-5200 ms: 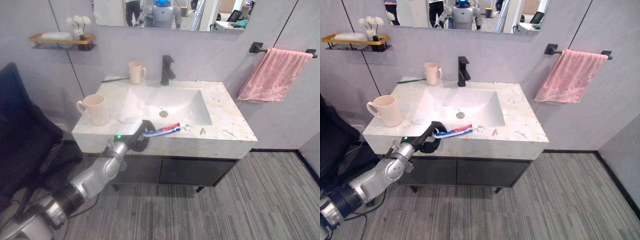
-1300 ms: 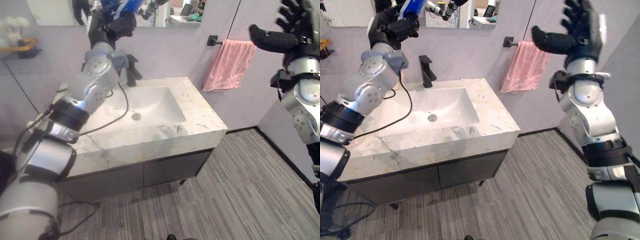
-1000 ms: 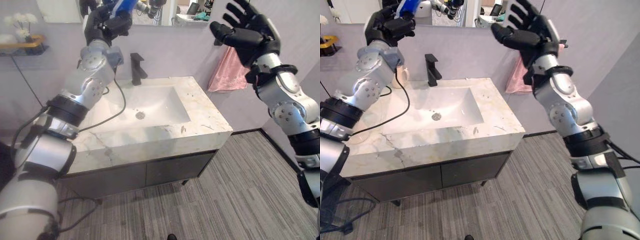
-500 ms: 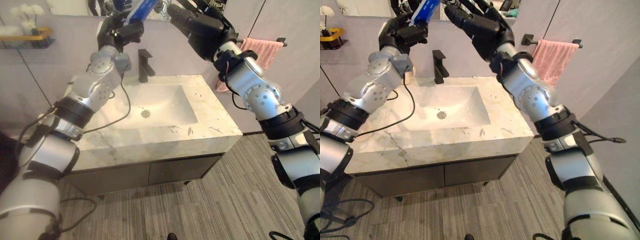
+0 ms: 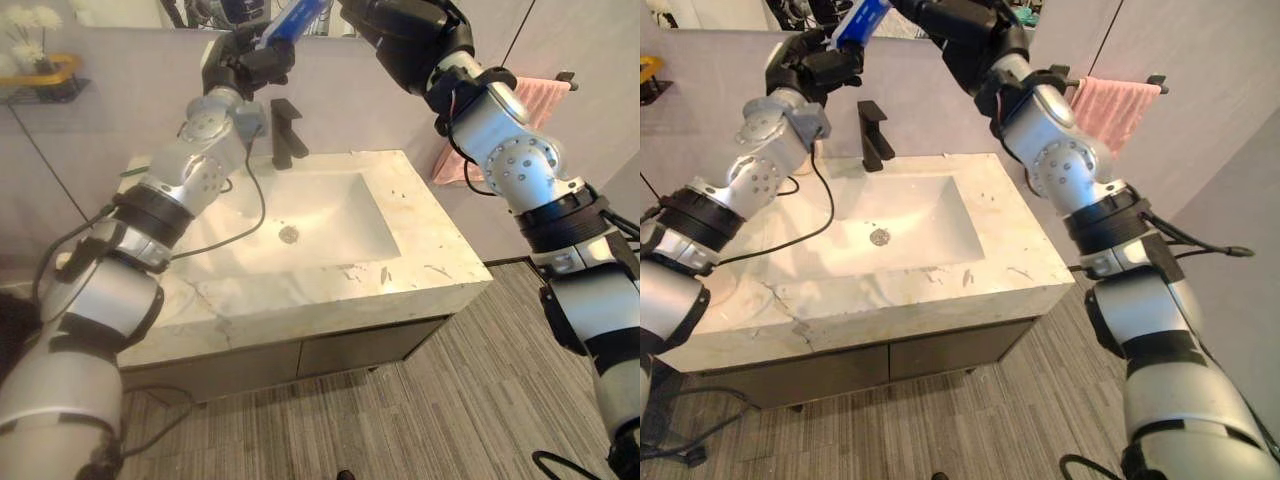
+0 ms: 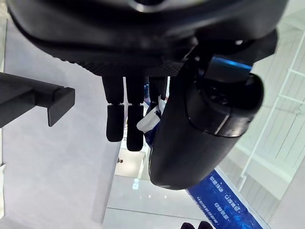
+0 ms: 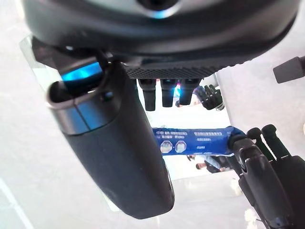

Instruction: Organize the bathroom.

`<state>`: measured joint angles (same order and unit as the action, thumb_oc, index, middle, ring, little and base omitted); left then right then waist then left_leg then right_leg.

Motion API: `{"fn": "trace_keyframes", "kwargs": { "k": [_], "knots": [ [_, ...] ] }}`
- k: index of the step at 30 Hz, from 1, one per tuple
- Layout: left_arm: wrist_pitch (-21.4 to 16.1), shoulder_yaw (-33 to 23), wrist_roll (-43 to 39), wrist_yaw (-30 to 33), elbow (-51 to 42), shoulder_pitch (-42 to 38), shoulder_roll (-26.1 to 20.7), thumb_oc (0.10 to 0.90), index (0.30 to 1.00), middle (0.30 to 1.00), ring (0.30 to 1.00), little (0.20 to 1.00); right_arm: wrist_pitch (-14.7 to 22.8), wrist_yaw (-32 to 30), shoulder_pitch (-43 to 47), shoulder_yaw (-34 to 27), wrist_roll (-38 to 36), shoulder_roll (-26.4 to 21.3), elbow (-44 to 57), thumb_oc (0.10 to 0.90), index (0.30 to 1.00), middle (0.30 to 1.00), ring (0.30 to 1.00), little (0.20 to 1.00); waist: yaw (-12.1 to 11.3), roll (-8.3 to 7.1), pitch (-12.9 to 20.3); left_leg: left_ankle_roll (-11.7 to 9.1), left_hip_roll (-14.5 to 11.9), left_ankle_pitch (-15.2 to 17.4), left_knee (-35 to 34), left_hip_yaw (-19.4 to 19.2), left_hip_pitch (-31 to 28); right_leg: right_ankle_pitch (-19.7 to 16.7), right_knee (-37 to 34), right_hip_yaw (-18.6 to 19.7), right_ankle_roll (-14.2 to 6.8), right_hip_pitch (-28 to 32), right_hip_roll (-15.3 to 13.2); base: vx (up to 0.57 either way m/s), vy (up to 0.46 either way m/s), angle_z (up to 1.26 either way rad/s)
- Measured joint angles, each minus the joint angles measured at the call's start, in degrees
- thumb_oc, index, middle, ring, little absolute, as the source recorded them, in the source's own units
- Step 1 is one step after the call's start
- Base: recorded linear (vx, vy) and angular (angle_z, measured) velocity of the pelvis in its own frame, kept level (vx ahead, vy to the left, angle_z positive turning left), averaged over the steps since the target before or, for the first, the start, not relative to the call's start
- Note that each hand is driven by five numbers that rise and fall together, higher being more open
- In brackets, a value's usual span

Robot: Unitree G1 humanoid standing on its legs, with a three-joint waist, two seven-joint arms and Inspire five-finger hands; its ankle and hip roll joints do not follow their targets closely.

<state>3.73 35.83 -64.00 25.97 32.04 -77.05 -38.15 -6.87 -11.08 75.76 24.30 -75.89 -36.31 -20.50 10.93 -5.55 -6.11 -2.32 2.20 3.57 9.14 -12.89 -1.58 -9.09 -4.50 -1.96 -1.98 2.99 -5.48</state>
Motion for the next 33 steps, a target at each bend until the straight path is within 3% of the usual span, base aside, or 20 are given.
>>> {"fn": "trace_keyframes", "kwargs": {
  "k": [1,2,3,4,6,7,8,9,11,20,29,33],
  "knots": [
    [0.02,0.74,-0.98,-0.19,0.00,-0.58,-0.08,0.400,0.300,0.300,0.300,0.300,-0.03,0.02,1.04,0.04,0.97,0.10,-1.47,0.800,0.900,0.900,0.900,0.900,-0.31,0.58,0.54,1.88,0.68,-0.86,-8.95,1.57,0.50,0.02,0.01,0.05,-0.02,-0.35,-0.33,0.01,-0.002,0.13],
    [0.03,2.06,-1.17,-0.38,0.42,-2.39,-0.38,0.400,0.300,0.300,0.300,0.300,0.01,0.02,2.10,0.00,1.21,-0.63,-2.02,0.800,0.900,0.900,0.900,0.900,0.22,2.76,0.63,2.31,-1.14,-7.80,-14.68,2.50,1.15,0.79,0.01,-0.90,-1.13,-0.50,1.08,0.00,0.000,0.00],
    [0.03,2.51,-1.17,-0.46,0.50,-3.04,-0.49,0.400,0.300,0.300,0.300,0.300,0.13,0.06,2.07,-0.05,1.21,-0.94,-1.97,0.800,0.900,0.900,0.900,0.900,-0.18,3.50,0.65,3.42,-2.68,-9.60,-14.36,2.38,1.10,1.90,0.01,-0.62,-2.65,-0.21,1.73,0.00,-0.005,-0.13],
    [-0.48,2.61,-1.17,-0.72,0.35,-3.30,-0.99,0.400,0.300,0.300,0.300,0.300,0.12,0.32,1.74,0.24,1.20,-0.99,-1.96,0.800,0.900,0.900,0.900,0.900,-0.32,2.92,0.88,3.58,-2.31,-8.15,-14.33,2.32,-0.06,3.08,0.10,-0.26,-4.18,0.61,1.63,0.00,-0.002,-0.28],
    [-0.66,2.81,-1.32,-0.73,0.58,-3.51,-0.90,0.400,0.300,0.300,0.300,0.300,0.03,1.05,1.82,0.78,1.18,-1.05,-2.32,0.800,0.900,0.900,0.900,0.900,-0.29,3.54,0.60,4.11,-2.73,-8.50,-14.32,2.52,-1.31,3.78,5.64,-0.90,-4.88,-1.66,1.71,0.00,0.000,-0.23],
    [-0.72,3.01,-1.40,-0.76,0.70,-3.65,-0.94,0.400,0.300,0.300,0.300,0.300,0.02,1.36,1.86,1.00,1.16,-1.06,-2.49,0.800,0.900,0.900,0.900,0.900,-0.25,3.67,0.68,4.23,-2.86,-8.57,-14.31,2.99,-1.59,6.40,5.44,-1.22,-5.64,-2.46,2.00,0.00,0.000,-0.13],
    [-0.89,3.26,-1.56,-0.94,1.17,-4.10,-0.96,0.400,0.300,0.300,0.300,0.300,0.00,1.68,1.98,1.01,1.15,-1.06,-2.63,0.800,0.900,0.900,0.900,0.900,-0.04,3.27,0.93,4.18,-2.43,-8.53,-14.32,3.22,-1.68,6.19,2.18,-1.00,-5.69,-2.10,1.92,0.00,0.000,0.00],
    [-1.11,3.32,-1.73,-0.96,1.38,-4.72,-1.24,0.400,0.300,0.300,0.300,0.300,0.00,2.22,2.94,1.02,1.15,-1.04,-3.27,0.800,0.900,0.900,0.900,0.900,0.37,2.23,1.38,3.50,-0.82,-8.06,-14.32,3.52,-1.86,1.93,-0.49,-1.01,-5.85,-2.27,1.22,0.00,0.005,0.19],
    [-1.16,3.63,-3.10,-0.94,1.27,-4.90,-1.43,0.400,0.300,0.300,0.300,0.300,0.06,2.31,3.59,1.08,1.14,-1.30,-3.61,0.800,0.900,0.900,0.900,0.900,-0.26,2.29,1.55,3.00,0.05,-7.49,-14.36,3.86,-2.34,2.15,-0.17,-2.30,-4.63,-1.79,0.57,0.00,0.008,0.11],
    [-1.16,4.52,-5.05,-1.97,2.37,-5.34,-2.07,0.400,0.300,0.300,0.300,0.300,0.04,3.39,3.82,2.10,0.58,-1.48,-6.40,0.800,0.900,0.900,0.900,0.900,0.23,2.31,1.56,2.77,-0.86,-7.33,-14.40,3.83,-2.20,2.19,-0.15,-2.37,-4.59,-1.85,1.56,-0.02,-0.002,-0.01],
    [-1.16,6.38,-6.23,-2.82,2.35,-5.91,-2.36,0.400,0.300,0.300,0.300,0.300,0.06,4.75,4.01,3.70,-1.44,-1.55,-7.92,0.800,0.900,0.900,0.900,0.900,0.48,2.35,1.59,2.35,-1.21,-6.19,-14.44,3.79,-1.63,2.68,-0.16,-2.36,-3.22,-2.62,1.71,0.00,0.000,0.00],
    [-1.16,6.55,-7.79,-3.19,2.35,-6.06,-2.47,0.400,0.300,0.300,0.300,0.300,0.06,5.92,4.31,4.88,-2.11,-2.20,-8.60,0.800,0.900,0.900,0.900,0.900,0.44,3.19,2.40,2.43,-1.23,-6.26,-14.44,3.82,-1.04,2.57,-0.16,-2.37,-3.10,-3.20,1.77,0.00,0.001,-0.01]
  ]
}}
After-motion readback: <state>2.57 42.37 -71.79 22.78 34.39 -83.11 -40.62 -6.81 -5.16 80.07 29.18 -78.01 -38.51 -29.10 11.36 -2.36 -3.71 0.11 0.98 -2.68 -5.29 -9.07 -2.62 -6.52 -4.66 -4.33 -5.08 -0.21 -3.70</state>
